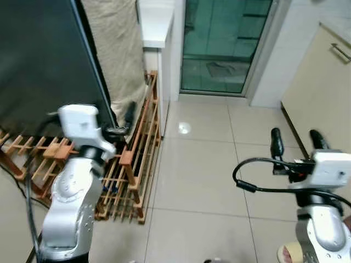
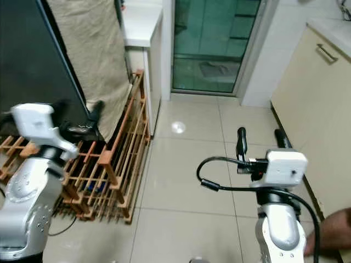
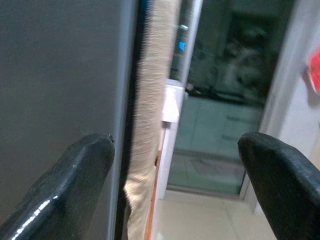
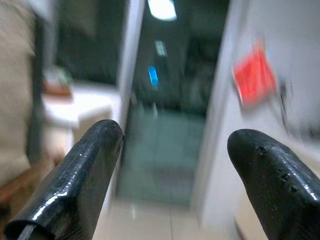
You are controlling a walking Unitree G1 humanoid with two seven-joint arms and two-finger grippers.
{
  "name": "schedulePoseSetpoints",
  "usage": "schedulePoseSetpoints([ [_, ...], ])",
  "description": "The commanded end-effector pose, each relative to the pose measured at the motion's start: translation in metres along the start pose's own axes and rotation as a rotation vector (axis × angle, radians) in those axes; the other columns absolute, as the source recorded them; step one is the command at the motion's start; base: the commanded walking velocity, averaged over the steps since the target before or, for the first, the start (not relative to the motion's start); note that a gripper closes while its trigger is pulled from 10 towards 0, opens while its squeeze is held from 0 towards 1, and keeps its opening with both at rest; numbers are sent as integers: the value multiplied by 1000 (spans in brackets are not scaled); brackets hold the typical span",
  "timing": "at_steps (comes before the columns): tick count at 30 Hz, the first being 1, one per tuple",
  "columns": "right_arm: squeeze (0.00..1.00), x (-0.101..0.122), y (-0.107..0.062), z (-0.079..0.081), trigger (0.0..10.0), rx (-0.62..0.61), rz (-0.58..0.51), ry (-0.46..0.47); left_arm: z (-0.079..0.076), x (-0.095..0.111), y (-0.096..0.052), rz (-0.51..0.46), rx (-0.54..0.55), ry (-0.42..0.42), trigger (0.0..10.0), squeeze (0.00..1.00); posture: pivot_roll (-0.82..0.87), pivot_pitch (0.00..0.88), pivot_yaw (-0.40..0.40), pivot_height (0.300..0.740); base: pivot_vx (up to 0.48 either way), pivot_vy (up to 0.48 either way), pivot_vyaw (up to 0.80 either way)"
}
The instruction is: Restocking fridge
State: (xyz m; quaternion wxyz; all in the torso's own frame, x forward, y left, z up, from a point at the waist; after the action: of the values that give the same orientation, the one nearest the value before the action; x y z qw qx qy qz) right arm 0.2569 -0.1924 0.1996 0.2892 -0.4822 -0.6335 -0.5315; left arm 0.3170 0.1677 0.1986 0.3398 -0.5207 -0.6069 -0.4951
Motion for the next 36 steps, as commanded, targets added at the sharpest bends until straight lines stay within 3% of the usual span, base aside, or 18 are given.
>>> schedulePoseSetpoints([
  [1,0,-9,0,0,10000,-12,33,7,-12,0,4,-22,-29,6,10000,0,-99,0,-2,740,0,0,0],
  [4,0,-16,3,-2,10000,-40,75,11,-23,2,2,-29,-57,-33,10000,0,-111,0,-5,740,0,0,0],
  [8,0,-20,7,-14,10000,-108,83,47,-20,2,1,-34,-24,-100,10000,0,-107,0,-6,740,0,0,0],
  [17,0,-31,20,-17,10000,-139,92,50,-38,0,12,-45,-108,-42,10000,0,-118,0,-1,740,35,445,0],
  [27,0,-34,27,-8,10000,-110,91,52,-59,0,18,-40,-230,-13,10000,0,-118,0,13,740,475,0,0],
  [31,0,-36,28,-6,10000,-110,96,49,-81,-5,12,-13,-357,-28,10000,0,-118,0,17,740,480,0,0],
  [36,0,-39,29,-3,10000,-92,111,20,-80,-10,16,11,-345,-29,10000,0,-117,0,16,740,379,0,0],
])
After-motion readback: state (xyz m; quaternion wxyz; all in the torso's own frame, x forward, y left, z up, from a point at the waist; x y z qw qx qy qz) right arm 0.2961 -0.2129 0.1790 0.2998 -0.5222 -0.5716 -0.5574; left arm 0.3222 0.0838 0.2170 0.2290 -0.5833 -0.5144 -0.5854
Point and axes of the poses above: a point about 5 cm out from each wrist's last joint towards the gripper, its own y axis pointing out of the wrist towards the gripper, its own x axis along the axis of the wrist's last joint, z = x × y, the point moved 6 cm from there along y, pointing out of the wrist towards the gripper, and after that the axes turned 9 degrees about -y, right-handed, at the moved point
